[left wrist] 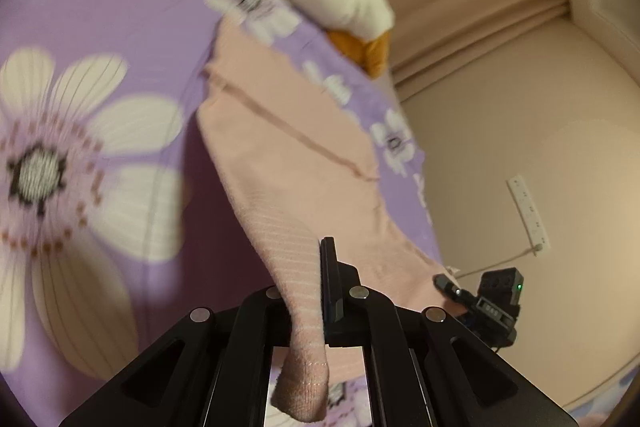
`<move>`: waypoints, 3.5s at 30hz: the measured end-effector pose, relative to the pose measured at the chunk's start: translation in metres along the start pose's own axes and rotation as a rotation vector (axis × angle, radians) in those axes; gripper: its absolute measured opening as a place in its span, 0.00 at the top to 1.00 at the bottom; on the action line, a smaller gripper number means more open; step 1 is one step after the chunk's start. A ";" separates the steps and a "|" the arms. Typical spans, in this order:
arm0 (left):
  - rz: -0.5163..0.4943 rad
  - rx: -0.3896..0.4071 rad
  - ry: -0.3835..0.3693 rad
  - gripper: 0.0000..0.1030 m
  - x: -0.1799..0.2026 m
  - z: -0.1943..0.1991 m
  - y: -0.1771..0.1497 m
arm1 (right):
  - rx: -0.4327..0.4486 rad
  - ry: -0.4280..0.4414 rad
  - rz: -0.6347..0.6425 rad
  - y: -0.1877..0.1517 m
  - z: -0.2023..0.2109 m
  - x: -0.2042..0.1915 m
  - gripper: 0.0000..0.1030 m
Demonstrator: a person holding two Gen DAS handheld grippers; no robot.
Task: Fold small clothes
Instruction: 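Grasp the shirt hem with the left tool while the right tool grasps the hem, then lift the hem with both tools and fold it toward the collar, then lower the hem onto the shirt and open both tools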
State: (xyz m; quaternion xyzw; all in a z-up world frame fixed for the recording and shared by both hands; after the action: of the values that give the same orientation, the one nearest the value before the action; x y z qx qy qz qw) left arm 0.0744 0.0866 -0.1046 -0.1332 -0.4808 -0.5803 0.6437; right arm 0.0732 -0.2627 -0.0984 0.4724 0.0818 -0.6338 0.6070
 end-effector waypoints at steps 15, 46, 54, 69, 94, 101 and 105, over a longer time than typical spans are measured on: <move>-0.123 0.074 -0.095 1.00 0.053 0.030 0.001 | 0.117 0.049 0.078 0.010 0.038 -0.034 0.96; -0.086 0.055 -0.051 1.00 0.057 0.051 0.011 | 0.127 0.058 0.137 0.037 0.069 -0.047 0.94; 0.000 0.043 -0.014 1.00 0.023 0.013 0.061 | 0.098 0.006 0.034 0.088 0.022 -0.008 0.93; 0.201 -0.074 0.113 1.00 -0.057 -0.073 0.117 | -0.046 -0.123 -0.198 0.136 -0.075 0.085 0.93; 0.552 0.015 0.043 0.43 -0.131 -0.089 0.163 | 0.014 -0.132 -0.408 0.188 -0.099 0.138 0.63; 0.384 0.003 0.143 0.43 -0.109 -0.075 0.149 | 0.007 -0.178 -0.246 0.170 -0.070 0.110 0.63; 0.198 -0.028 0.218 0.43 -0.079 -0.066 0.123 | -0.023 -0.257 -0.085 0.138 -0.057 0.087 0.66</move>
State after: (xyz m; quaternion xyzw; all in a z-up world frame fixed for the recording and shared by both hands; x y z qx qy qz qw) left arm 0.2230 0.1230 -0.1513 -0.1248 -0.3844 -0.5317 0.7443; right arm 0.2342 -0.3189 -0.1252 0.3765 0.0306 -0.7132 0.5905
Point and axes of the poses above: each gripper's, at about its wrist camera, not at the fingertips, and z roughly against the way its jaws point, x to its right, y to its top, the point moved 6 cm from there along -z, roughly the way its jaws point, and after that the axes turned 5 degrees about -x, right-handed, at the moved point
